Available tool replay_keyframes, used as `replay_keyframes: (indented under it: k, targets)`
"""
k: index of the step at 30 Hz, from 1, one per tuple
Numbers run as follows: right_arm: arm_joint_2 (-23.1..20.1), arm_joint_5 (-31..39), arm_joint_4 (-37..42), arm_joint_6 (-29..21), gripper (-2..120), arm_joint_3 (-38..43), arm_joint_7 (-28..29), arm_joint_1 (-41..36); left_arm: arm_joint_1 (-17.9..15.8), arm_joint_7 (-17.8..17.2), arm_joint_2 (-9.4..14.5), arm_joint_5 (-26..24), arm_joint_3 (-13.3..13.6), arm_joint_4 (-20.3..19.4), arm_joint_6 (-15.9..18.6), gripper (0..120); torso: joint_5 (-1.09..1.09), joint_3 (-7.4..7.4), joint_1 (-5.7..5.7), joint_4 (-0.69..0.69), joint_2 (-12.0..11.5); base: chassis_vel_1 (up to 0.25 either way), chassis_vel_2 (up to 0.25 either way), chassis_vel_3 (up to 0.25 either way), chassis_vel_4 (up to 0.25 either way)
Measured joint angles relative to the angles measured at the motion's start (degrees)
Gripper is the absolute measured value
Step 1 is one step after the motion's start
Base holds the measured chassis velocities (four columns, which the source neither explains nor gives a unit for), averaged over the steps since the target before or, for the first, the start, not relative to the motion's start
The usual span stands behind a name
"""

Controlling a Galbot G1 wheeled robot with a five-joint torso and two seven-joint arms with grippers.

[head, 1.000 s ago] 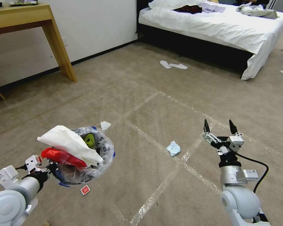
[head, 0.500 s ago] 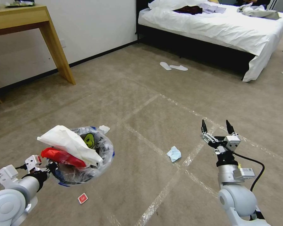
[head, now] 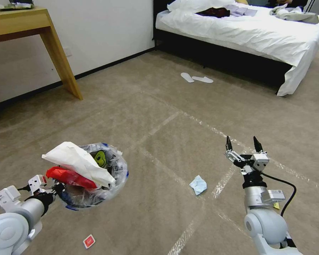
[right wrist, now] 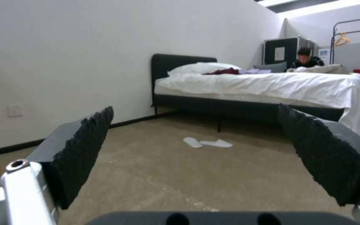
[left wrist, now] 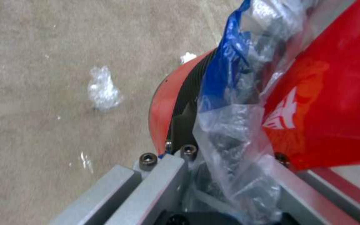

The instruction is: Pick up the trash bin and place the garbage on the floor into it.

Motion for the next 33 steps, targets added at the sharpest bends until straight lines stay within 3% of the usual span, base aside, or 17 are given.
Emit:
replay_keyframes:
  k: [18, 33]
  targets:
    - [0.31, -0.56, -0.75, 0.61, 100, -0.63, 0.56, 0.13, -0.44, 0.00, 0.07, -0.09, 0.38, 0.47, -0.04, 0, 0.00, 0.00, -0.01, 0.00, 0.00, -0.033, 0.040, 0.037, -0.041]
    - [0.22, -0.93, -0.65, 0.66, 100, -0.65, 0.28, 0.01, 0.25, -0.30, -0.02, -0.26, -1.23, -0.10, -0.08, 0, 0.00, 0.00, -0.01, 0.00, 0.00, -0.016, 0.015, 0.016, -0.014]
